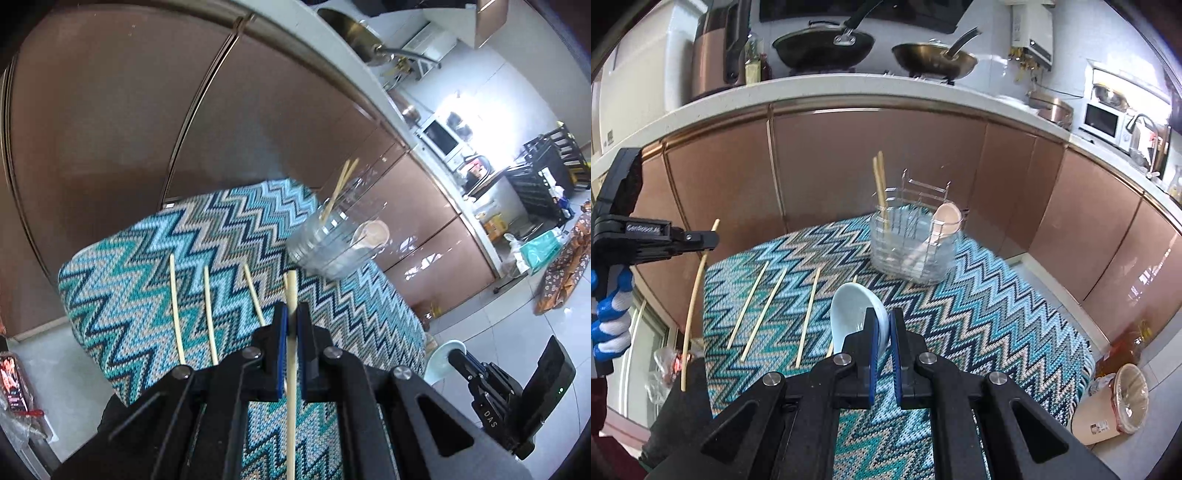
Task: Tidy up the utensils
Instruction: 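Lift and carry the chopstick with left tool while right tool carries the spoon toward the holder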
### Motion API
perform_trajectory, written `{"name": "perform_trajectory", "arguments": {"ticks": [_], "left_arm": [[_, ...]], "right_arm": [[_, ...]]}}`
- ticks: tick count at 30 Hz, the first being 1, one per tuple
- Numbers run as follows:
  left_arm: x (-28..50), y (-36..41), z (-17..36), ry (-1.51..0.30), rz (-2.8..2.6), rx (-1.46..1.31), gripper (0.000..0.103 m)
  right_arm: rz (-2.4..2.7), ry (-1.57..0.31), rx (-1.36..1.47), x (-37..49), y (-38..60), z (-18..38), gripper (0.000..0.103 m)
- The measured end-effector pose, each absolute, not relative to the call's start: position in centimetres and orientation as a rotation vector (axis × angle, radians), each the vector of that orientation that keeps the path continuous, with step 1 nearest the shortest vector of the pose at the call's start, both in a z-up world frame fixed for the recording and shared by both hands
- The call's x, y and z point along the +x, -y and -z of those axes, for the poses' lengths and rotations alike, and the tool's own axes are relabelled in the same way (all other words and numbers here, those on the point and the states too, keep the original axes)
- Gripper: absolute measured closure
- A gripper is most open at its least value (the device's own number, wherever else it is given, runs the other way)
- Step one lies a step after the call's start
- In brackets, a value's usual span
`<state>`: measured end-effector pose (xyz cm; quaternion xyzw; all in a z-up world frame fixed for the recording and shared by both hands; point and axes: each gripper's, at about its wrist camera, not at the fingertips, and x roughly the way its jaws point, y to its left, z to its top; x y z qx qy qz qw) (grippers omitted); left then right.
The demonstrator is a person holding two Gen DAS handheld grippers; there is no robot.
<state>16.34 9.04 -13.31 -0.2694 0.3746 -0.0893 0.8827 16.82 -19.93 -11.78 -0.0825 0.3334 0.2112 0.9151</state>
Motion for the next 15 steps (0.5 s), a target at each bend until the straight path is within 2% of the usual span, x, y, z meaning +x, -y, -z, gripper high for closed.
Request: {"name": "perform_trajectory", "arguments": {"ticks": [15], "left_arm": [[19.5,-8.6,11.1,-0.672,0.181,-0.541,0.099]], "right_arm": [[-0.363,-0.587,-0.095,20.2,21.6,8.9,0.097]]}}
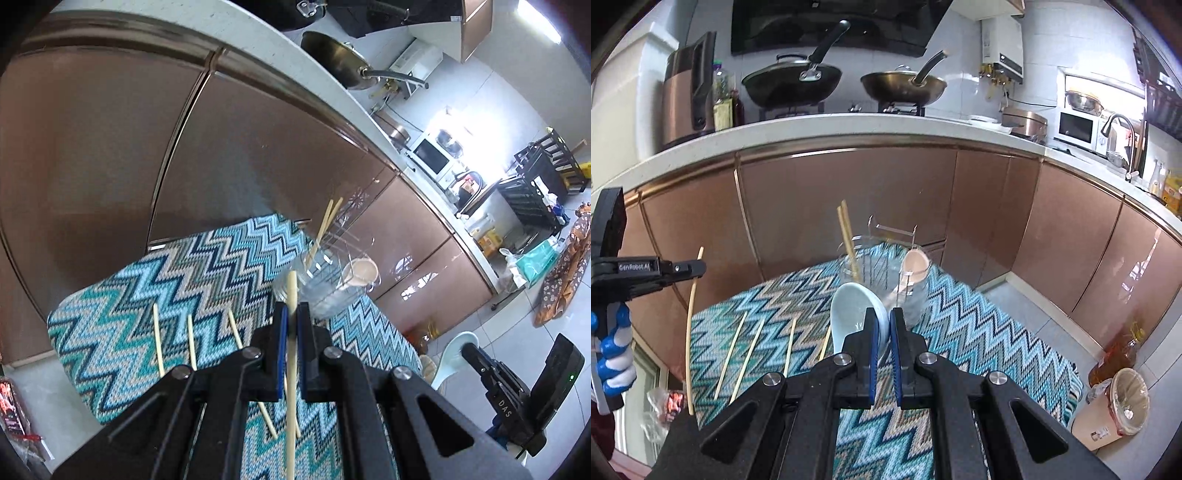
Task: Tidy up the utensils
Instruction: 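Lift and carry the chopstick with left tool while right tool carries the spoon toward the holder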
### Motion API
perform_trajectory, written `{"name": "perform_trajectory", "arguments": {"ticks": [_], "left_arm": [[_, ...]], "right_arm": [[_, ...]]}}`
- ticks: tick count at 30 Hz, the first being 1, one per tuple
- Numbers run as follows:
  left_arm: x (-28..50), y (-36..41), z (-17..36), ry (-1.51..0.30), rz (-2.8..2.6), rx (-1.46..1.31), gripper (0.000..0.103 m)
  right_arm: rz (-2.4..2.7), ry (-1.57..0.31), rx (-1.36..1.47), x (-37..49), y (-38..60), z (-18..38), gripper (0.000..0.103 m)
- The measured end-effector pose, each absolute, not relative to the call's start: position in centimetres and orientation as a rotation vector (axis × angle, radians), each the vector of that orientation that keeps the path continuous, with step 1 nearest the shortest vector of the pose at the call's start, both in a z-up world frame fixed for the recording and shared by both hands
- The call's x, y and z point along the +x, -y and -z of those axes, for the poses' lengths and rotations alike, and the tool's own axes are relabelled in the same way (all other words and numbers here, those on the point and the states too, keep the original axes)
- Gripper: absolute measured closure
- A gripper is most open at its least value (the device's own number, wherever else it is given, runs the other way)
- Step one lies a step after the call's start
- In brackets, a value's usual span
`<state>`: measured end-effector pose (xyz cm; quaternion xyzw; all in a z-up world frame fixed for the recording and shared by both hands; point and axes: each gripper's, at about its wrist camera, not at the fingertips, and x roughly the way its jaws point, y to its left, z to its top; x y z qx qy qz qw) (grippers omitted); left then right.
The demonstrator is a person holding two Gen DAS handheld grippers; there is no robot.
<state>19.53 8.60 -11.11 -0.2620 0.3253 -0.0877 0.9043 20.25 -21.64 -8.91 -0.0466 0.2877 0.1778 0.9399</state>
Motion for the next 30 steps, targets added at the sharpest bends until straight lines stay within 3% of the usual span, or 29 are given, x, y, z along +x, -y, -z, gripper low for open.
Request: {"name": "perform_trajectory", "arguments": {"ticks": [30], "left_arm": [[34.8,-1.2,2.4,-0.302,0.202,-0.424,0.099]], "right_arm": [[-0.217,-0.332,-0.061,34.7,22.3,7.4,0.097]]}}
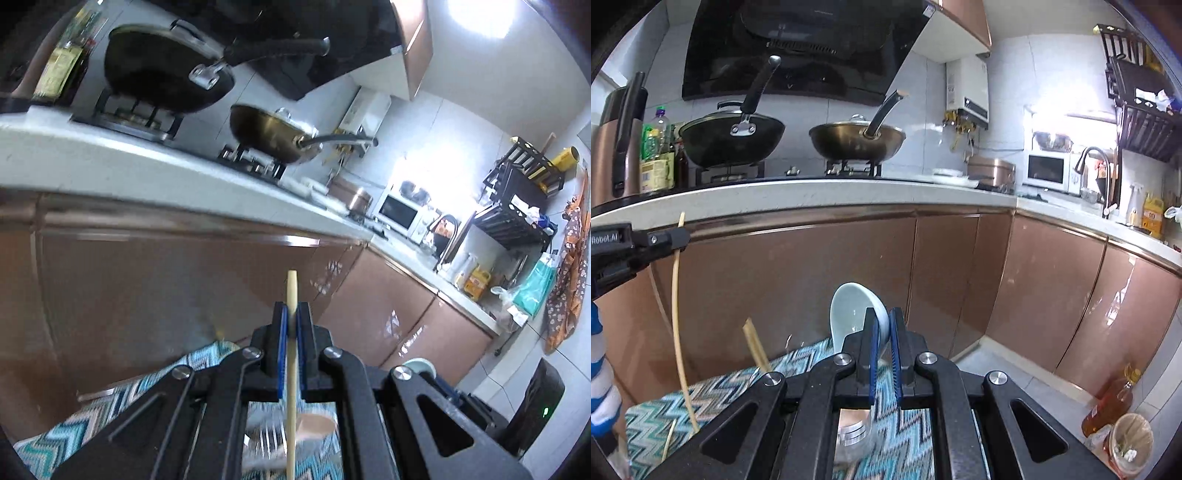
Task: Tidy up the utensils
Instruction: 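Lift and carry the chopstick with left tool while right tool carries the spoon toward the holder, then release the chopstick into the holder with left tool while right tool releases the spoon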
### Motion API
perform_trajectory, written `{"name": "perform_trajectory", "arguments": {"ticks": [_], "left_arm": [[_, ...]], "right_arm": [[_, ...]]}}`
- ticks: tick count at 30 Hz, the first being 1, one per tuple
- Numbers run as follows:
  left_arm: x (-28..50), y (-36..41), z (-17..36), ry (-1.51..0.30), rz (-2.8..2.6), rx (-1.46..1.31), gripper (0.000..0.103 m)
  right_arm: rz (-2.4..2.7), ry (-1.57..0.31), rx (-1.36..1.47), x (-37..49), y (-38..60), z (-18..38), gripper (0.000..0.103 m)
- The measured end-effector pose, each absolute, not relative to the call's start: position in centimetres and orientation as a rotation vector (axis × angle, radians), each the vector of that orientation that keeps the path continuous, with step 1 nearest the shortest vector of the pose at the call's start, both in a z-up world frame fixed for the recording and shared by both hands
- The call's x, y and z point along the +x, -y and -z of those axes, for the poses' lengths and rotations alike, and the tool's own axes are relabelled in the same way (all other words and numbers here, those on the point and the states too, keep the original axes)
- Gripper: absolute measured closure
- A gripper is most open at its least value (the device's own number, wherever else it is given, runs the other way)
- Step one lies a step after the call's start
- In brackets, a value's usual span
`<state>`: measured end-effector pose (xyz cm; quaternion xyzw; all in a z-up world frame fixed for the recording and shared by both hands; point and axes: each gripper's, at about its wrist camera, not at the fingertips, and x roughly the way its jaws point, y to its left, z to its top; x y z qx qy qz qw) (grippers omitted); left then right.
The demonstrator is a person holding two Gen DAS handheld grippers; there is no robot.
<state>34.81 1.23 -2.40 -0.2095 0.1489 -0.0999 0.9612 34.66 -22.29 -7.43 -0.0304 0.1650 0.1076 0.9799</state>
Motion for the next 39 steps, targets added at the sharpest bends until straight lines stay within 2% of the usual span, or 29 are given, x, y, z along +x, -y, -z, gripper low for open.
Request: {"name": "perform_trajectory", "arguments": {"ticks": [5,12,20,25,29,33,39], "left_arm": [[37.3,1.4,2.9,-0.226,0.144,-0.358,0.099],[39.9,3.6,6.4,-0.202,0.051,-0.288,0.099],[40.3,4.6,11.0,-0.192,-0.014,-0.202,0.099],[39.5,4.5,12.1,-0.205,-0.015,-0.197,0.097],[38.5,3.8,12.0,-0.204,-0.013,-0.207,0.091],[37.5,3.5,11.6,-0.213,0.0,-0.207,0.081],[34.9,2.7,10.8,-0.238,0.004,-0.197,0.07]], "right_arm": [[-0.162,-0.29,-0.077,36.6,21.2,8.8,0.096],[-0.122,-0.268,-0.094,38.2,20.0,12.2,0.096],[-0.137,-0.26,-0.062,38.0,19.6,15.4,0.094],[-0.158,-0.289,-0.06,37.7,19.4,16.7,0.092],[-0.165,-0.294,-0.055,37.0,19.3,16.6,0.079],[-0.165,-0.297,-0.043,36.1,19.6,16.2,0.07],[-0.157,-0.299,-0.031,34.6,20.1,14.6,0.066]]}}
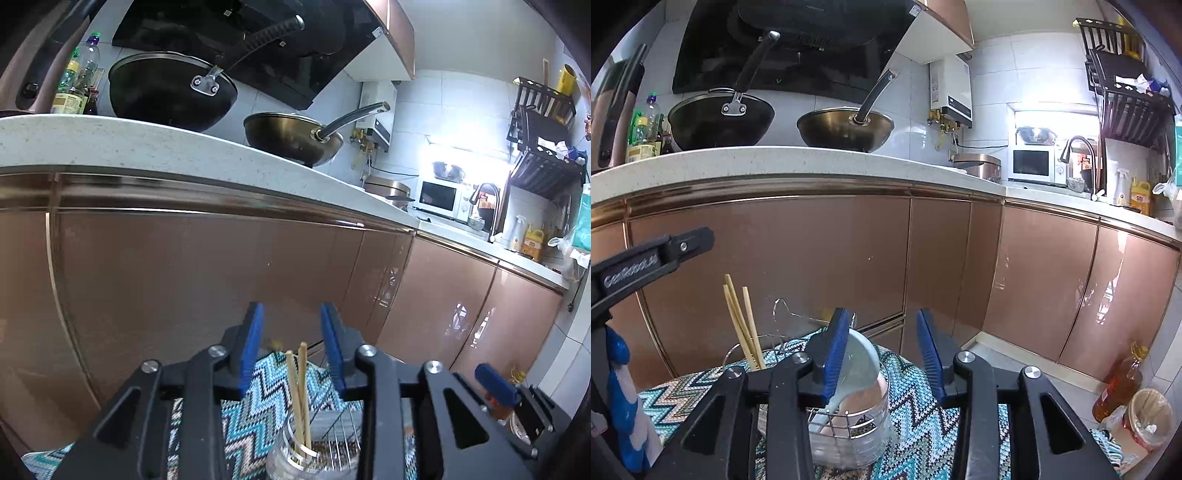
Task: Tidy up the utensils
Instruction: 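Release the chopstick into the holder with left tool while right tool releases the spoon, then withdraw both open tools from the holder back over the loose chopsticks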
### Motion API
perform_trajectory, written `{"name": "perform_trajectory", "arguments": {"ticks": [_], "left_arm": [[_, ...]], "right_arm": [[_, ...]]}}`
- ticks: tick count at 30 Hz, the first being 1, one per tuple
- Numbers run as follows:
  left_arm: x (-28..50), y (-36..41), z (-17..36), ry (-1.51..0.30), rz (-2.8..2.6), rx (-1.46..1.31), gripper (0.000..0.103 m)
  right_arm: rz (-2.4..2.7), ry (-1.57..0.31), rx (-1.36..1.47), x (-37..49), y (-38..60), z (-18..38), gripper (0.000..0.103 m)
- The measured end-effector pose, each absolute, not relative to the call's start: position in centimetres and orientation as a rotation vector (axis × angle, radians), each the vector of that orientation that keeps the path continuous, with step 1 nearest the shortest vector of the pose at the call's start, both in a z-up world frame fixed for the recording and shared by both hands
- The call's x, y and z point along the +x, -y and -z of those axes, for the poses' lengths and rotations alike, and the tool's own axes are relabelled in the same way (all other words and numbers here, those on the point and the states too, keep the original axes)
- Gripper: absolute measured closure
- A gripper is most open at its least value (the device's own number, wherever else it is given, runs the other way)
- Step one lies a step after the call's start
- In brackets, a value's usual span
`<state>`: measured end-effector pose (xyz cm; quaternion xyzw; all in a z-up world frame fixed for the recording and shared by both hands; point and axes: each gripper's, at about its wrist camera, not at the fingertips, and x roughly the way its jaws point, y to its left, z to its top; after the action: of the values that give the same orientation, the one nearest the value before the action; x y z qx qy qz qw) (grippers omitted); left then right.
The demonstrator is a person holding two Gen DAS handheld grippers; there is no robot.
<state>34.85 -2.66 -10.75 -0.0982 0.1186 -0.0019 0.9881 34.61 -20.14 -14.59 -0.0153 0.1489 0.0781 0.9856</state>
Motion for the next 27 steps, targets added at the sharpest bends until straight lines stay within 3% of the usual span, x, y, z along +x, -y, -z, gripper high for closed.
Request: {"name": "perform_trajectory", "arguments": {"ticks": [27], "left_arm": [[21.0,-0.3,9.3,-0.365,0.038,-0.188,0.063]], "right_arm": [[-0.181,-0.399,-0.088,23.7,20.4,11.9,0.066]]}}
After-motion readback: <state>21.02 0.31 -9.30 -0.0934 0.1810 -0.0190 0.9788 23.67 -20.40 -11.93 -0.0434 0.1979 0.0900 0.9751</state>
